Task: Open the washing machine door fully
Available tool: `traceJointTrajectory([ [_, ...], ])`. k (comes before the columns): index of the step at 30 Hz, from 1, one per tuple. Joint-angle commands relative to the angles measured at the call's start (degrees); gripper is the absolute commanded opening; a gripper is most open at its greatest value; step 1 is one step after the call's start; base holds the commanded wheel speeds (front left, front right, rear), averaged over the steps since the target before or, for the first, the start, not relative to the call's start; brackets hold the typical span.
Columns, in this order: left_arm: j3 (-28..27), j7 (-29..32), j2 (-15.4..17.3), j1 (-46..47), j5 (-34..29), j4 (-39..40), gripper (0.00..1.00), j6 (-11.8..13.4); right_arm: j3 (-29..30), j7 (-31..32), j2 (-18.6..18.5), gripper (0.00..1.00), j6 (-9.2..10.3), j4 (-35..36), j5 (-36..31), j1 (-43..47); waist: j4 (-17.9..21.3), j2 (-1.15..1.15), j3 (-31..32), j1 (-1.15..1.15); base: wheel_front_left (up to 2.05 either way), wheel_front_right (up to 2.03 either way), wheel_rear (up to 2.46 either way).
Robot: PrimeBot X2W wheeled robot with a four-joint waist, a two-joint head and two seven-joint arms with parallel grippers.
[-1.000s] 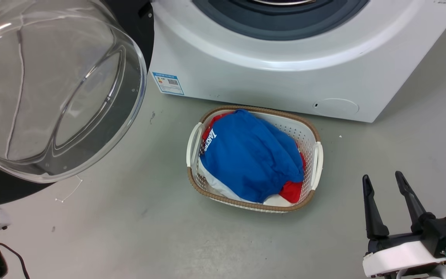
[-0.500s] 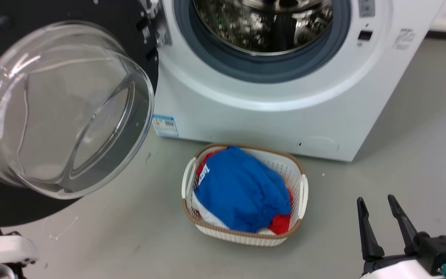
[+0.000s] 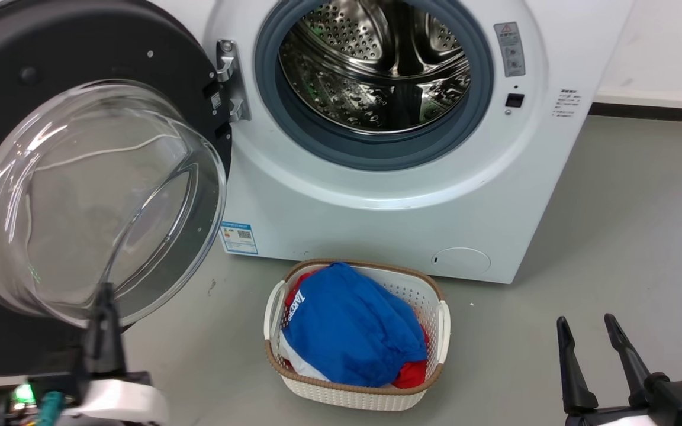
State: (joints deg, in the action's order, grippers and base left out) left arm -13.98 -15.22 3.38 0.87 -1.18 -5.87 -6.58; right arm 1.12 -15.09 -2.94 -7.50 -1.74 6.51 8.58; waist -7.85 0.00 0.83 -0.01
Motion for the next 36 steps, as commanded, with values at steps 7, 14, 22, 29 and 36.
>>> traceJointTrajectory([
  [7,6.9,0.13,-0.3,-2.2,0.96,1.69,0.0,-0.07,0.71,-0.1,0.11,1.0,0.01,2.12,-0.17,1.08,2.24,0.0,0.59,0.01,0.0,0.0,0.0],
  [14,12.05,0.13,-0.48,-4.6,2.19,3.11,0.0,1.76,1.53,-0.1,0.11,1.0,0.01,3.89,0.39,2.09,4.44,0.0,0.9,0.01,0.0,0.0,0.0],
  [22,14.34,0.13,-0.5,-6.48,3.14,2.82,1.0,4.78,1.98,-0.1,0.11,1.0,0.01,4.47,0.92,3.04,5.78,0.0,1.14,0.01,0.0,0.0,0.0],
  [29,14.92,0.13,-0.5,-6.55,3.44,2.15,1.0,5.65,2.07,-0.1,0.12,1.0,0.01,4.39,1.19,3.0,6.22,0.0,1.11,0.01,0.0,0.0,0.0],
  [36,15.36,0.13,-0.51,-6.32,3.68,1.71,1.0,5.75,2.27,-0.1,0.12,1.0,0.01,4.16,1.49,2.89,6.34,0.0,1.07,0.01,0.0,0.0,0.0],
])
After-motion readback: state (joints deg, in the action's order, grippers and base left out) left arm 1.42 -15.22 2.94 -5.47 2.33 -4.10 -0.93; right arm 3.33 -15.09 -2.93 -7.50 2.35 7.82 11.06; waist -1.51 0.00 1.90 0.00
